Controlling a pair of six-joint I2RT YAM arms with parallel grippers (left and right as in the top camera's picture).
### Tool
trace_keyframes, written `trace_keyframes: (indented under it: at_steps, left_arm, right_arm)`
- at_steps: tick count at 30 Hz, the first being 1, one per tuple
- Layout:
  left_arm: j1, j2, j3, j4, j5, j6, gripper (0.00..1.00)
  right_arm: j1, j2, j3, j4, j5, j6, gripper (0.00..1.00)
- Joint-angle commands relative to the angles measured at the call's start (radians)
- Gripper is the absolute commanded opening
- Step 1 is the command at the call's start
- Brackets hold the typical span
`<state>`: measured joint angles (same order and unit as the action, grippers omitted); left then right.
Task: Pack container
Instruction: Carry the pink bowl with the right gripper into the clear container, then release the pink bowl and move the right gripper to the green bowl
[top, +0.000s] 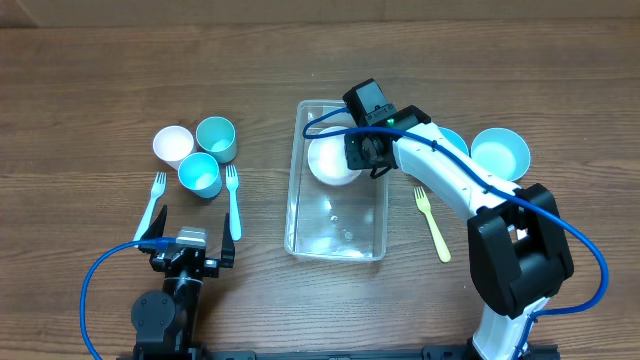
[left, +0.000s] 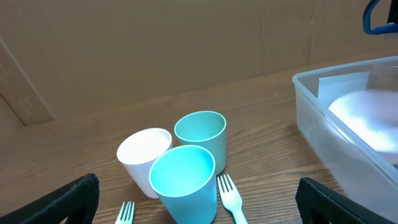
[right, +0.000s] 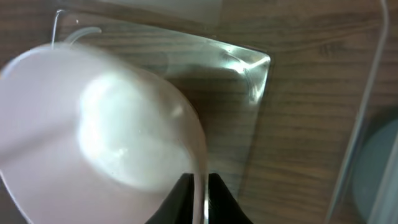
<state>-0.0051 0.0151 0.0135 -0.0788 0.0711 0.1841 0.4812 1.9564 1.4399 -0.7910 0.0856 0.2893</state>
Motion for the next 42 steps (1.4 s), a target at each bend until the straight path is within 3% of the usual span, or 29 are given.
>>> trace_keyframes:
  at_steps: [1,5,10,13,17,20,25,29,30,31,32,40,42]
  left_arm:
    - [-0.002,-0.01,-0.005,0.002,0.006,0.011,1.0]
    - [-0.002,-0.01,-0.005,0.002,0.006,0.011,1.0]
    - [-0.002,-0.01,-0.005,0.002,0.006,0.011,1.0]
    - [-0.002,-0.01,-0.005,0.002,0.006,0.011,1.0]
    - [-0.002,-0.01,-0.005,0.002,0.006,0.011,1.0]
    - [-0.002,-0.01,-0.005,0.002,0.006,0.011,1.0]
    - [-0.002,-0.01,-0.005,0.002,0.006,0.011,1.0]
    - [-0.002,-0.01,-0.005,0.002,0.006,0.011,1.0]
    - [-0.002,-0.01,-0.005,0.002,0.006,0.011,1.0]
    - [-0.002,-0.01,-0.005,0.002,0.006,0.011,1.0]
    - [-0.002,-0.01,-0.005,0.002,0.006,0.011,1.0]
    - [-0.002,-0.01,-0.005,0.002,0.006,0.011,1.0]
    - [-0.002,-0.01,-0.005,0.002,0.006,0.011,1.0]
  right_arm:
    - [0.009,-0.006,0.027,0.004,0.01,0.003,0.59]
    - [0.009,-0.012,0.035,0.003,-0.013,-0.005,0.67]
    - [0.009,-0.047,0.138,-0.055,-0.064,-0.005,0.68]
    - [0.009,-0.077,0.249,-0.143,-0.061,-0.008,0.68]
    - [-0.005,-0.111,0.404,-0.369,0.102,0.034,0.68]
    - [-0.066,-0.125,0.443,-0.508,0.183,0.082,0.63]
    - [-0.259,-0.127,0.431,-0.653,0.122,0.112,0.36]
    - [-0.384,-0.126,0.429,-0.698,0.009,0.112,0.35]
    - [-0.418,-0.126,0.426,-0.704,-0.034,0.112,0.39]
    - [-0.462,-0.126,0.419,-0.708,-0.079,0.111,0.85]
    - [-0.489,-0.126,0.412,-0.709,-0.092,0.103,1.0]
    - [-0.674,-0.126,0.303,-0.662,-0.08,0.051,1.0]
    - [-0.709,-0.126,0.264,-0.624,-0.08,0.051,0.93]
